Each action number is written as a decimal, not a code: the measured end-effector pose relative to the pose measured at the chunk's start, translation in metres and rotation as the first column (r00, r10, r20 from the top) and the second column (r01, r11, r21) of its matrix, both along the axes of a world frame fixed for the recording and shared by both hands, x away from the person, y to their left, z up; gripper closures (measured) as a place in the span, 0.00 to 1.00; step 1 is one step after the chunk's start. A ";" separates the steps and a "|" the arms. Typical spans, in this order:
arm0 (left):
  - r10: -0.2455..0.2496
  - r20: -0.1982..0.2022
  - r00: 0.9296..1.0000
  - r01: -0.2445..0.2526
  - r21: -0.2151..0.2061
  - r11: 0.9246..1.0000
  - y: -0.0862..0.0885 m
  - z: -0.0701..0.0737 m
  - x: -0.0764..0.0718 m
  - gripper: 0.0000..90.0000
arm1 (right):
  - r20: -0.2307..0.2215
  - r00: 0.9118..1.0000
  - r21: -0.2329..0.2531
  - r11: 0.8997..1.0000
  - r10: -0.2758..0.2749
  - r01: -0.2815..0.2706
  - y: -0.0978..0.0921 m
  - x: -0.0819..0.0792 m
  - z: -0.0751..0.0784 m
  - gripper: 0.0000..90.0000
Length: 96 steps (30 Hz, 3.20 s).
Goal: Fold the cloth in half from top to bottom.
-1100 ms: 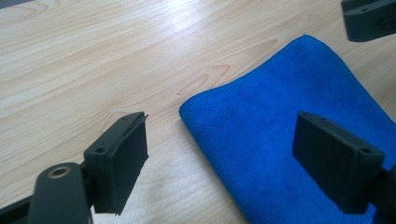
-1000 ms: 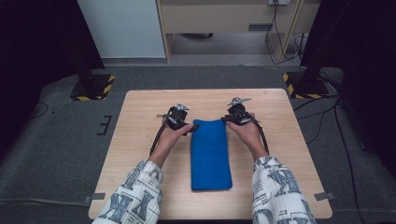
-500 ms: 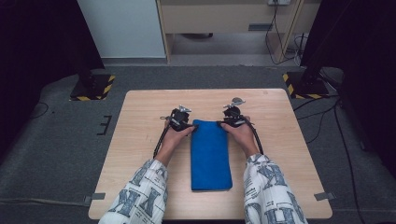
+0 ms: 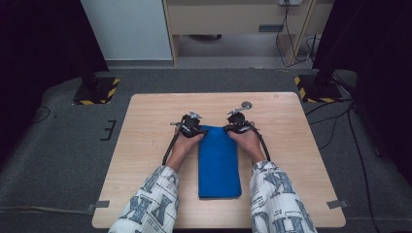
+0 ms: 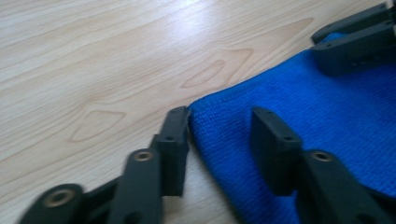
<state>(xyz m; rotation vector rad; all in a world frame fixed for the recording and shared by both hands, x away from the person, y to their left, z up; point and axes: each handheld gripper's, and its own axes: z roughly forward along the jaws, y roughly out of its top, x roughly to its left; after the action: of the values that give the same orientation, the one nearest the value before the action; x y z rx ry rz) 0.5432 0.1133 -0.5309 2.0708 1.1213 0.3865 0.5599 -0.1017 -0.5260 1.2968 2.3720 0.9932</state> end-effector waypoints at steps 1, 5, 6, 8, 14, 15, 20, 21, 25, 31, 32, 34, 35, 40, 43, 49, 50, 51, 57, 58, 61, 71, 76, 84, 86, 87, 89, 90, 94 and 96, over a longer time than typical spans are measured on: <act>-0.014 0.000 1.000 0.014 -0.003 1.000 -0.003 0.000 -0.001 0.72 | 0.002 1.000 0.003 1.000 0.003 -0.003 0.001 -0.001 0.000 0.94; -0.038 -0.017 0.999 0.038 -0.016 0.999 -0.004 0.001 -0.003 0.88 | -0.005 1.000 0.020 1.000 0.010 -0.009 0.000 -0.003 0.001 0.96; -0.047 -0.018 0.999 0.047 -0.022 0.999 -0.004 0.001 -0.003 0.90 | -0.002 1.000 0.026 1.000 0.009 -0.009 -0.001 -0.004 0.002 0.96; -0.056 -0.015 0.998 0.055 -0.037 0.998 -0.006 0.003 -0.005 0.93 | 0.009 1.000 0.051 0.999 0.001 -0.001 -0.005 -0.006 0.005 0.96; -0.049 0.029 0.998 0.051 -0.058 0.997 -0.007 0.018 -0.009 0.94 | 0.033 0.999 0.107 0.994 -0.004 0.001 -0.016 -0.012 0.015 0.96; -0.048 0.036 0.998 0.050 -0.060 0.997 -0.007 0.020 -0.010 0.94 | 0.041 0.999 0.117 0.993 -0.004 -0.001 -0.017 -0.012 0.017 0.96; -0.041 0.067 0.997 0.046 -0.084 0.995 -0.005 0.032 -0.014 0.94 | 0.066 0.998 0.166 0.986 -0.012 0.001 -0.022 -0.016 0.029 0.96; -0.040 0.073 0.996 0.047 -0.091 0.995 -0.005 0.034 -0.015 0.94 | 0.073 0.997 0.169 0.986 -0.012 0.000 -0.023 -0.017 0.032 0.96; -0.032 0.086 0.996 0.043 -0.132 0.990 0.000 0.045 -0.017 0.94 | 0.098 0.995 0.186 0.983 -0.016 -0.002 -0.023 -0.022 0.041 0.96; -0.025 0.111 0.993 0.041 -0.138 0.990 0.002 0.052 -0.019 0.94 | 0.121 0.993 0.187 0.982 -0.011 -0.012 -0.021 -0.023 0.051 0.96; -0.025 0.111 0.993 0.041 -0.138 0.990 0.002 0.052 -0.019 0.94 | 0.125 0.992 0.188 0.982 -0.012 -0.012 -0.021 -0.022 0.052 0.96; -0.023 0.119 0.993 0.040 -0.141 0.989 0.003 0.053 -0.019 0.94 | 0.128 0.992 0.189 0.982 -0.009 -0.015 -0.021 -0.021 0.054 0.96; -0.023 0.121 0.992 0.040 -0.146 0.988 0.004 0.053 -0.018 0.94 | 0.130 0.991 0.192 0.981 -0.010 -0.015 -0.021 -0.020 0.054 0.96; -0.023 0.120 0.992 0.041 -0.145 0.989 0.004 0.052 -0.018 0.94 | 0.133 0.991 0.192 0.981 -0.007 -0.018 -0.021 -0.020 0.052 0.96; -0.022 0.122 0.992 0.040 -0.146 0.988 0.005 0.054 -0.017 0.94 | 0.136 0.991 0.192 0.981 -0.008 -0.019 -0.021 -0.019 0.053 0.96; -0.029 0.141 0.990 0.049 -0.140 0.989 0.003 0.062 -0.014 0.94 | 0.159 0.987 0.202 0.979 -0.014 -0.019 -0.023 -0.017 0.058 0.96; -0.030 0.142 0.989 0.050 -0.142 0.989 0.002 0.063 -0.014 0.94 | 0.158 0.987 0.205 0.979 -0.015 -0.018 -0.024 -0.017 0.059 0.96; -0.033 0.145 0.989 0.053 -0.139 0.989 0.002 0.064 -0.015 0.93 | 0.157 0.987 0.205 0.979 -0.014 -0.018 -0.024 -0.018 0.059 0.96; -0.043 0.157 0.987 0.063 -0.127 0.990 -0.002 0.069 -0.021 0.94 | 0.175 0.985 0.191 0.981 -0.005 -0.029 -0.027 -0.023 0.063 0.96; -0.045 0.160 0.986 0.065 -0.125 0.990 -0.002 0.070 -0.022 0.93 | 0.180 0.984 0.196 0.980 -0.003 -0.032 -0.028 -0.025 0.064 0.96; -0.053 0.166 0.985 0.074 -0.120 0.990 -0.002 0.075 -0.026 0.93 | 0.192 0.981 0.202 0.978 0.005 -0.044 -0.030 -0.031 0.066 0.96; -0.101 0.180 0.978 0.117 -0.081 0.990 -0.004 0.079 -0.047 0.93 | 0.213 0.977 0.215 0.974 0.031 -0.078 -0.037 -0.056 0.067 0.96; -0.112 0.181 0.977 0.127 -0.074 0.989 -0.001 0.080 -0.055 0.93 | 0.215 0.975 0.219 0.971 0.050 -0.098 -0.037 -0.069 0.067 0.96; -0.150 0.172 0.974 0.161 -0.050 0.986 0.002 0.084 -0.067 0.92 | 0.223 0.971 0.208 0.969 0.084 -0.132 -0.036 -0.088 0.067 0.96; -0.159 0.174 0.972 0.169 -0.048 0.984 0.002 0.085 -0.070 0.92 | 0.224 0.970 0.209 0.968 0.090 -0.139 -0.036 -0.091 0.067 0.96; -0.161 0.174 0.971 0.172 -0.050 0.984 0.003 0.084 -0.073 0.92 | 0.229 0.969 0.207 0.968 0.095 -0.143 -0.036 -0.093 0.067 0.96; -0.167 0.168 0.972 0.178 -0.055 0.982 0.004 0.081 -0.077 0.92 | 0.224 0.969 0.202 0.967 0.106 -0.153 -0.036 -0.100 0.066 0.96; -0.173 0.164 0.971 0.184 -0.057 0.981 0.005 0.079 -0.080 0.92 | 0.224 0.969 0.202 0.967 0.106 -0.153 -0.036 -0.100 0.066 0.96; -0.187 0.153 0.970 0.198 -0.056 0.979 0.007 0.074 -0.090 0.92 | 0.223 0.967 0.187 0.968 0.126 -0.169 -0.035 -0.110 0.061 0.96; -0.194 0.151 0.969 0.204 -0.053 0.978 0.009 0.072 -0.096 0.92 | 0.224 0.965 0.179 0.968 0.135 -0.177 -0.035 -0.114 0.058 0.96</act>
<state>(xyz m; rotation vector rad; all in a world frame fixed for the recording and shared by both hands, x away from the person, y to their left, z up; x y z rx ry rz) 0.4472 0.1219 -0.4587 2.0368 0.8214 0.3876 0.4462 -0.1362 -0.4678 1.0169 2.2863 1.3721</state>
